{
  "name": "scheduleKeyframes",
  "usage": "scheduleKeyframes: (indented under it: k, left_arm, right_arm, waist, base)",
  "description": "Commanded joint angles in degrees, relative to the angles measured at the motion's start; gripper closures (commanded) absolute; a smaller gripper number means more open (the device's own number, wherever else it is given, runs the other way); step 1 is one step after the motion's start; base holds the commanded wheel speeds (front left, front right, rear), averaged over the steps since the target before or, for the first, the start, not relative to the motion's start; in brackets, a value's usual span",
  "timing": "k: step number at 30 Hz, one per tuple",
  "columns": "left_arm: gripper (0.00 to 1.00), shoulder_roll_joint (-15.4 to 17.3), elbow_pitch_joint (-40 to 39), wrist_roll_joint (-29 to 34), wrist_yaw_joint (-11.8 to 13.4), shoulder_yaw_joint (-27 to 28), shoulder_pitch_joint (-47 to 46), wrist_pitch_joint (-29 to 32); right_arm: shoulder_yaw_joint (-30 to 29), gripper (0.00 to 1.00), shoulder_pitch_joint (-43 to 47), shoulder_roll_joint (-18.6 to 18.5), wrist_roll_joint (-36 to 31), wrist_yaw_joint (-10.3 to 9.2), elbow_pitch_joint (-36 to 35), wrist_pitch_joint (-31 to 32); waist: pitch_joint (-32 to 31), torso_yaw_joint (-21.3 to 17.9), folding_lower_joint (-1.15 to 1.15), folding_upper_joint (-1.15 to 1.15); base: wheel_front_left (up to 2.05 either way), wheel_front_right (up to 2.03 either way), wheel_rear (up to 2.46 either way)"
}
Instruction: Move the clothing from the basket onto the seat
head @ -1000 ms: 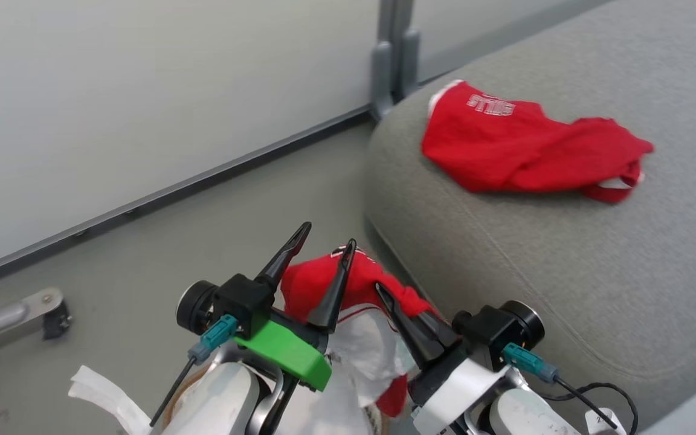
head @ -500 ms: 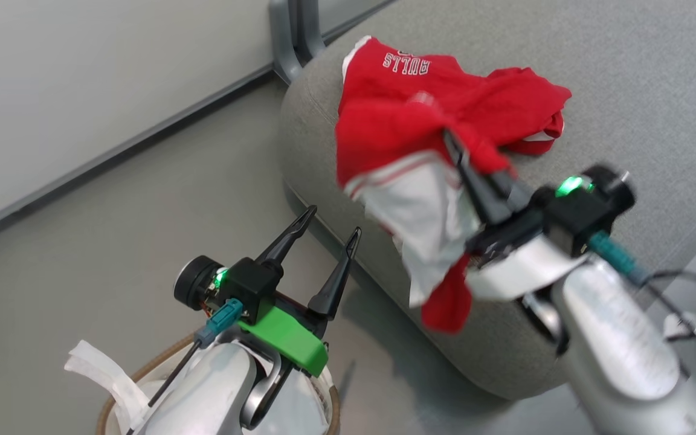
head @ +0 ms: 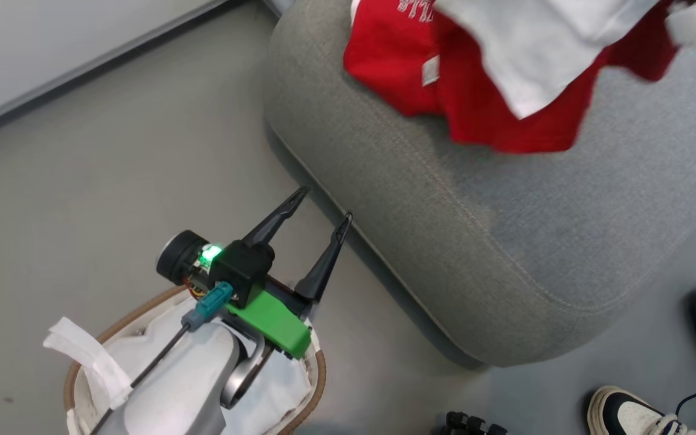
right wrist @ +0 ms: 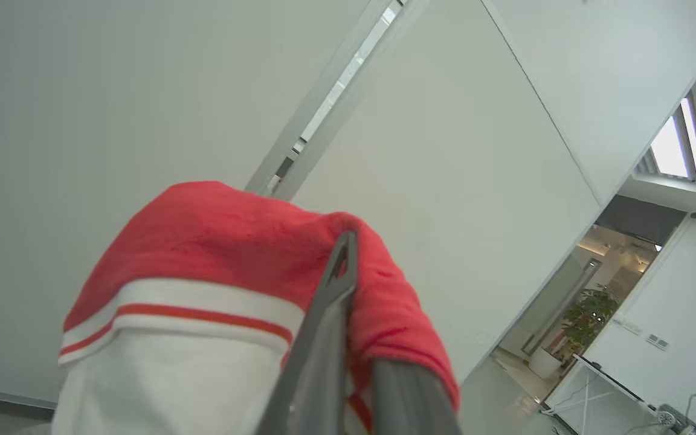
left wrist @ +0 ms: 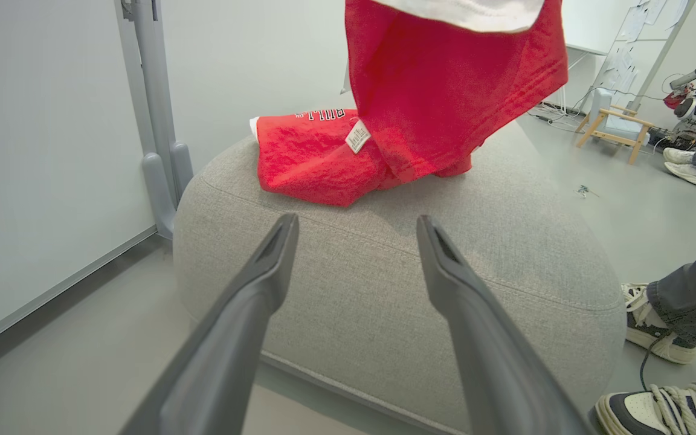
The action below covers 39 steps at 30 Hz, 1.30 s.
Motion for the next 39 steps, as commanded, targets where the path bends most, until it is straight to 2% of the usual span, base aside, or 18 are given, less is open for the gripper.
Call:
scheduleKeyframes:
  k: [1, 7, 14, 17, 18, 19, 20, 21, 30, 39]
  left_arm:
    - [0.0, 0.97, -0.23, -0.03, -0.17, -0.25, -1.44, 0.05]
    - [0.0, 2.43, -0.81, -0.1, -0.17, -0.87, -3.74, 0.05]
    - [0.0, 3.05, -1.39, -0.33, -0.17, -1.79, -5.58, 0.05]
    - [0.0, 3.27, -1.47, -0.43, -0.17, -1.91, -5.88, 0.05]
    - [0.0, 3.31, -1.52, -0.45, -0.17, -1.92, -5.84, 0.05]
    - [0.0, 3.3, -1.56, -0.47, -0.17, -1.88, -5.68, 0.05]
    - [0.0, 3.24, -1.51, -0.5, -0.17, -1.88, -5.44, 0.05]
    - [0.0, 3.13, -1.41, -0.51, -0.17, -1.79, -5.08, 0.05]
    - [0.0, 0.93, 0.05, -0.95, -0.17, -0.15, -1.83, 0.05]
    - [0.0, -1.98, 1.85, 0.06, -0.17, 4.77, 3.45, 0.05]
  right_arm:
    - [-1.78, 1.0, -1.24, -0.38, -0.84, -0.1, 1.14, -0.09]
    - [-7.22, 1.0, -3.57, -1.99, -5.84, -0.1, 7.41, -0.1]
    - [-13.23, 1.0, 1.17, -0.85, -10.61, -0.1, 17.83, -0.05]
    - [-16.73, 0.99, 4.15, 0.84, -12.13, -0.1, 22.48, -0.05]
    - [-17.74, 0.87, 5.01, 1.45, -12.47, -0.1, 23.41, -0.05]
    - [-19.06, 0.59, 5.88, 1.98, -12.91, -0.1, 24.21, -0.05]
    - [-20.12, 0.36, 6.85, 2.45, -13.18, -0.1, 24.78, -0.05]
    - [-20.85, 0.0, 8.2, 3.09, -13.77, -0.1, 25.41, -0.05]
    - [-26.3, 0.0, 20.15, 7.29, -15.51, -0.09, 24.26, -0.05]
    - [-24.5, 0.0, 31.79, 9.99, -13.62, -0.09, 20.12, -0.05]
  waist:
    - [3.89, 3.21, 0.0, 0.0]
    - [7.86, 6.36, 0.0, 0.0]
    - [10.86, 8.71, 0.0, 0.0]
    - [11.29, 9.13, 0.0, 0.0]
    - [11.29, 9.22, 0.0, 0.0]
    - [11.2, 9.32, 0.0, 0.0]
    - [10.98, 9.39, 0.0, 0.0]
    - [10.64, 9.4, 0.0, 0.0]
    - [4.93, 9.3, 0.0, 0.0]
    - [-2.47, 11.56, 0.0, 0.0]
  base:
    - [0.0, 0.0, 0.0]
    - [0.0, 0.0, 0.0]
    - [0.0, 0.0, 0.0]
    - [0.0, 0.0, 0.0]
    - [0.0, 0.0, 0.0]
    - [0.0, 0.0, 0.0]
    - [0.0, 0.0, 0.0]
    - [0.0, 0.0, 0.0]
    - [0.0, 0.0, 0.0]
    - [0.0, 0.0, 0.0]
